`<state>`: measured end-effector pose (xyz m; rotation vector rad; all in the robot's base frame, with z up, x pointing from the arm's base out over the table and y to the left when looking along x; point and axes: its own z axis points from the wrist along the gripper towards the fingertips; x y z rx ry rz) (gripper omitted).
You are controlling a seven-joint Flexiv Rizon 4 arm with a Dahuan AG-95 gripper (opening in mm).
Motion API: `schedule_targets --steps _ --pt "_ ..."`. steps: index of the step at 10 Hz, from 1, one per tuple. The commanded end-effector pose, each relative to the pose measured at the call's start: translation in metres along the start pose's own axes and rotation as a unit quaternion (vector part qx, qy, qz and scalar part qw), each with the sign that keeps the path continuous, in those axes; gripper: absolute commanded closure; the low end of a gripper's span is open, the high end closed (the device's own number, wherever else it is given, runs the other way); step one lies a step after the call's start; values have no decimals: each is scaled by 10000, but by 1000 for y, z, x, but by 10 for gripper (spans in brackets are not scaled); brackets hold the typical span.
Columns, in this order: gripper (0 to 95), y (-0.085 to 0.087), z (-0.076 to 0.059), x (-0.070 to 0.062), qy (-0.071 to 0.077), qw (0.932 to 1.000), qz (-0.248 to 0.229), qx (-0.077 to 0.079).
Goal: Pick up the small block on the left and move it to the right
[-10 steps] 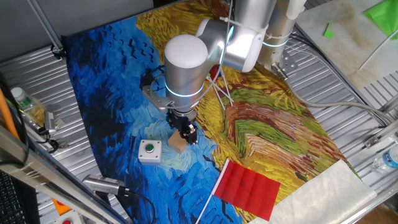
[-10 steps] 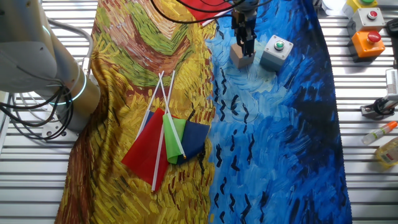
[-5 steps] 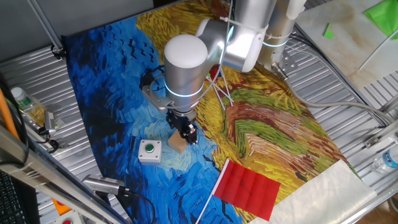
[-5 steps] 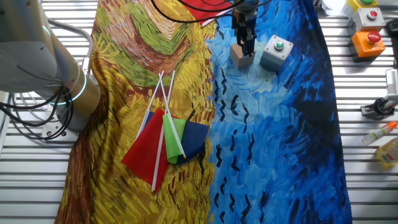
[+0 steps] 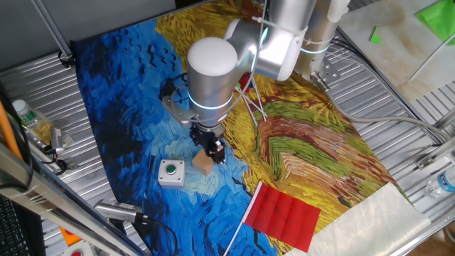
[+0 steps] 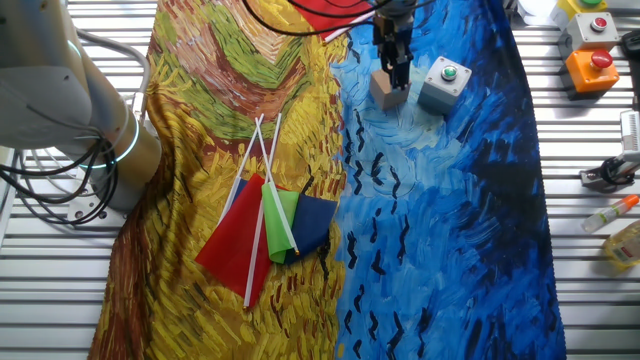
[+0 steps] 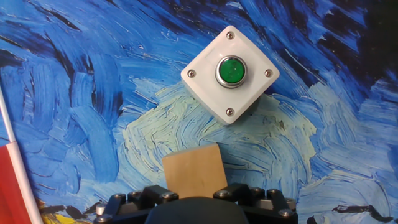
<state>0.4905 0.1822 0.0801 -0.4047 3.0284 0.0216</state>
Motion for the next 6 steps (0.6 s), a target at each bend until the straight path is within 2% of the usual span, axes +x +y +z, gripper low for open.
schedule_targets --steps 1,2,3,5,6 --pt "380 0 -6 0 76 10000 23 -14" --pt "570 0 -10 -1 95 9999 43 -16" --pt "570 0 -15 -1 140 9999 38 -21" --pt "950 0 -21 -2 143 9999 65 -69" --pt "950 0 -22 -2 141 9998 12 -147"
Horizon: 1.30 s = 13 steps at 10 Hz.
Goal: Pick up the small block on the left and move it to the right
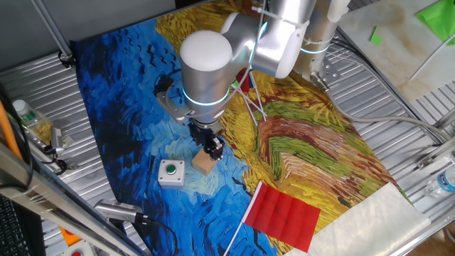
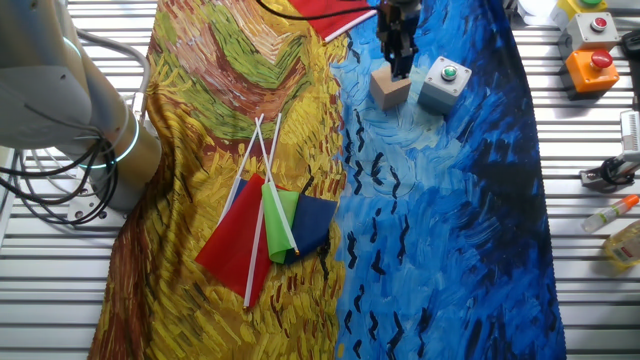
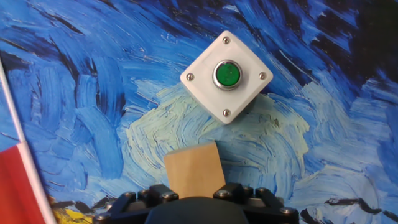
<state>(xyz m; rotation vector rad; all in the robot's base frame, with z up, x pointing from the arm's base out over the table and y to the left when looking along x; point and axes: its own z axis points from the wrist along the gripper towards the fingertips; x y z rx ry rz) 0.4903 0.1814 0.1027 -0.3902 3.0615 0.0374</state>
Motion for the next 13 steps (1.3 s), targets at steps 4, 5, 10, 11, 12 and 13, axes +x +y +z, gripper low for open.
schedule_targets --steps 4,5,10,11,12,13 --pt "950 -1 -11 -1 -20 9997 -159 -171" --pt "950 -1 -11 -1 -36 9997 -155 -163" --pt "950 -1 -15 -2 -80 9997 -211 -86" --pt "950 0 -18 -2 -83 9997 -229 -79" --pt "950 0 -20 -3 -82 9996 -246 -70" --pt "950 0 -22 -3 -60 9996 -264 -50"
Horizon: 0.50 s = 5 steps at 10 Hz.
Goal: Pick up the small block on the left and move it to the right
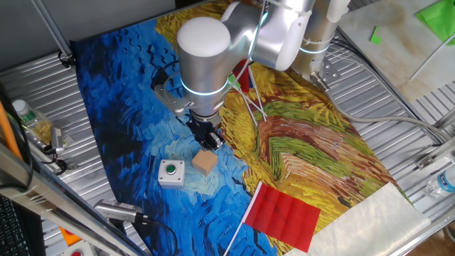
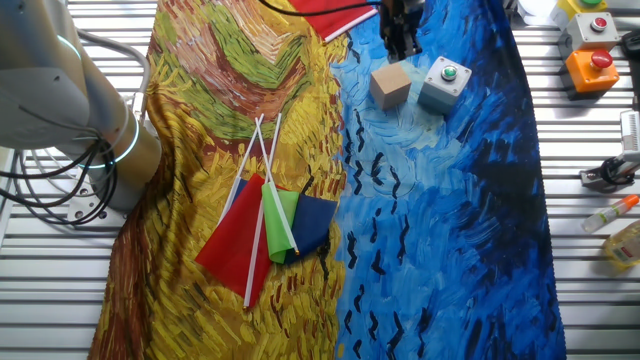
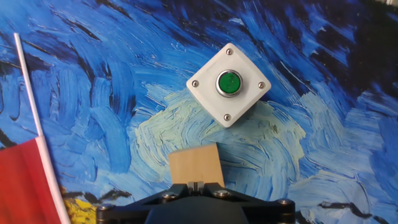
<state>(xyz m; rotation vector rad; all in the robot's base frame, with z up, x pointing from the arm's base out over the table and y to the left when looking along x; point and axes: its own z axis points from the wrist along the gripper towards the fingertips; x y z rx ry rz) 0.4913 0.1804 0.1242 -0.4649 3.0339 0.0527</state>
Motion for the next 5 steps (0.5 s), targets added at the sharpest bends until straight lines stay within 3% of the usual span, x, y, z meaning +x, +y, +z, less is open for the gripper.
schedule_targets --steps 1,5 --pt "950 1 -2 -2 73 10000 -26 22" --pt "950 1 -6 -2 115 9999 -23 66"
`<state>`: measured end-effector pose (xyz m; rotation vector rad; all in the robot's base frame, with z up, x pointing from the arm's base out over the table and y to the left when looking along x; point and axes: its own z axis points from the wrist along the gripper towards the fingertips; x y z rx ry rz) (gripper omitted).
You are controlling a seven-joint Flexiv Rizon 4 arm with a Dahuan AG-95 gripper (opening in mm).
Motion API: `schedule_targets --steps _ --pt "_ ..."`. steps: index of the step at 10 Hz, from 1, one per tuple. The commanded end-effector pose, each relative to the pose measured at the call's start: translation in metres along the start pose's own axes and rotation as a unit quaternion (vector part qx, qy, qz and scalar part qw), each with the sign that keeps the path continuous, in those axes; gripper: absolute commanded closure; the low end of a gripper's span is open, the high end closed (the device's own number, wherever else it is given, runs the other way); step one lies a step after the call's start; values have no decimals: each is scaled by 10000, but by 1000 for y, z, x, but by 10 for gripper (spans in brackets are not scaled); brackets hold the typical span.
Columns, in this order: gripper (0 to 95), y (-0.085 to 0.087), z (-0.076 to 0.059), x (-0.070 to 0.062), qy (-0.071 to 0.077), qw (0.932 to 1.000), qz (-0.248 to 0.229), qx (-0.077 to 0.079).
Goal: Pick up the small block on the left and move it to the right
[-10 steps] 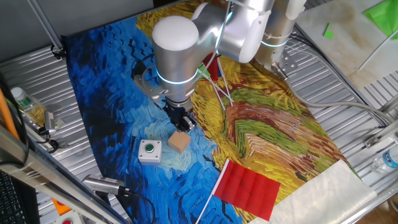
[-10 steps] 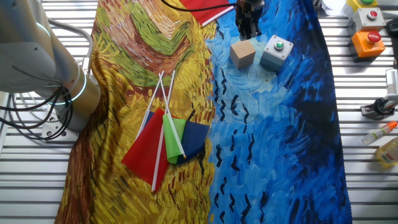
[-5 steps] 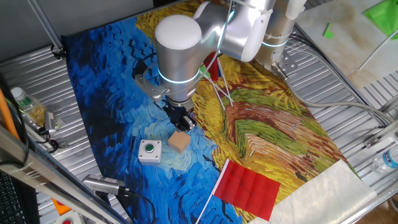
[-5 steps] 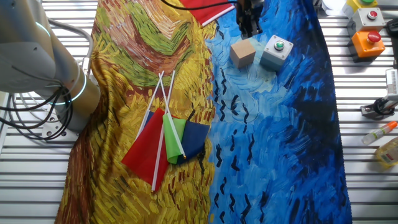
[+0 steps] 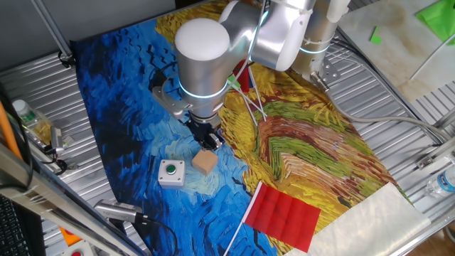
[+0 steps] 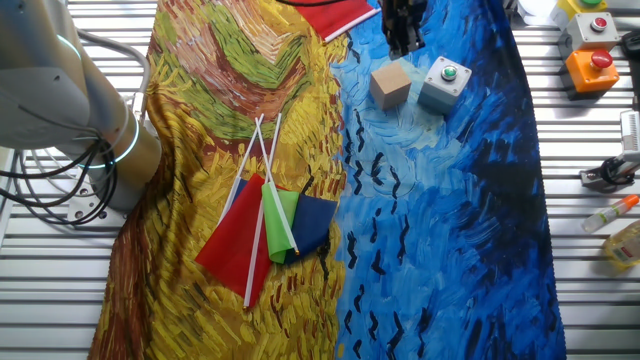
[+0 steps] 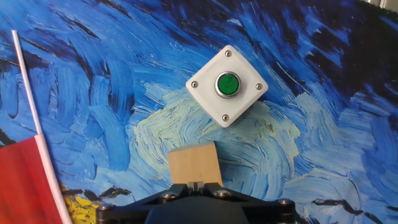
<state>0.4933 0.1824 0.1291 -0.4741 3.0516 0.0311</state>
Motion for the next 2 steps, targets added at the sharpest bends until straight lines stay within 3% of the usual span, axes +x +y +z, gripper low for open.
schedule_targets --steps 1,2 --pt "950 0 -1 1 11 10000 -13 7" --pt "950 0 -1 1 10 10000 -14 6"
